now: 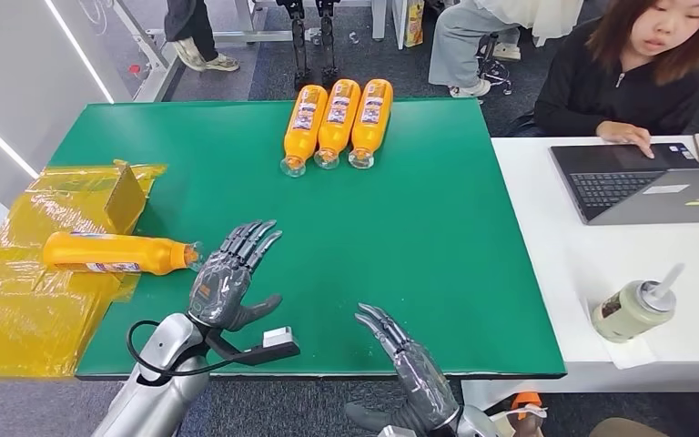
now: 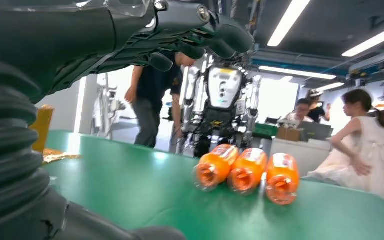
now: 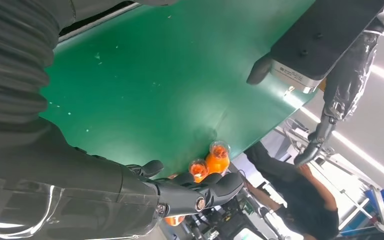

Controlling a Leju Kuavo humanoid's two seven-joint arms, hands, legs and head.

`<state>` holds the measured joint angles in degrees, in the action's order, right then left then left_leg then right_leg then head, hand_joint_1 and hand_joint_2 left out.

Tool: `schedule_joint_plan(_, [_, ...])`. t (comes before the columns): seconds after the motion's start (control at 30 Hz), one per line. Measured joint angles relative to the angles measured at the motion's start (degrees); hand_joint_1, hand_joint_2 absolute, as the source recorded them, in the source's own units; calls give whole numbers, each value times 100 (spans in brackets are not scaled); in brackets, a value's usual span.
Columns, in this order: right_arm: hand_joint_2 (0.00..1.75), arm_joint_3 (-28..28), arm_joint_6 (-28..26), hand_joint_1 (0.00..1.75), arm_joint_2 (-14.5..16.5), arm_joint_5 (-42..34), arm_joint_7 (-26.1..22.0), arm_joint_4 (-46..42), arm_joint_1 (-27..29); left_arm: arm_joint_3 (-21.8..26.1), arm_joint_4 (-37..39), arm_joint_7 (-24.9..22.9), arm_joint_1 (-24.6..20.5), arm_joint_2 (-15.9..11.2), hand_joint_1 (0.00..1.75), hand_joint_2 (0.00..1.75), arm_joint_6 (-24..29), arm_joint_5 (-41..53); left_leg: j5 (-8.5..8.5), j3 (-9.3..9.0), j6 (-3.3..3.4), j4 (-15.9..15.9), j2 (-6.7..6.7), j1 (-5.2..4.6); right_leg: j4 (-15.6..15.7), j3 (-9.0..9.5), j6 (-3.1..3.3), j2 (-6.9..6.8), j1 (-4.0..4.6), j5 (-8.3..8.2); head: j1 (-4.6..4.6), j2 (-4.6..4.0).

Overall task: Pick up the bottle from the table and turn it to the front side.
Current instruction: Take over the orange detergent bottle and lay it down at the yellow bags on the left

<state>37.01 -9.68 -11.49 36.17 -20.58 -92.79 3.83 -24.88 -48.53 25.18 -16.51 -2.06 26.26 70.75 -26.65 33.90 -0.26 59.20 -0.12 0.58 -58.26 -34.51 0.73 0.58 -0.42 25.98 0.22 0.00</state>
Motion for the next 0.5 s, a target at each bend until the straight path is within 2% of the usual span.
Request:
schedule_joint_plan(0.13, [175,-16,-53,0,2,100,-1,8,-6,-66,-307,95,122,68,0,175,-30,-169,0,0,0,-1,0,1,-1,-1,0,0,1,0,-1,0])
schedule_joint_plan(0.27, [175,-29,-323,0,50,356,-1,41,-79,-67,-652,491,342,262,0,175,-95,-770,0,0,0,-1,0,2,-2,-1,1,-1,2,0,-1,0])
schedule_joint_plan(0.37, [175,-58,-794,0,145,544,-28,68,-160,-70,-877,935,501,548,0,175,-247,-1593,0,0,0,0,0,1,-1,0,0,-2,2,0,-2,0])
schedule_joint_plan(0.5, [175,-167,-1715,0,310,520,-264,120,-182,-222,-1200,1436,810,904,0,175,-268,-3103,-2,1,2,1,0,-2,1,0,-3,-3,1,2,-1,0])
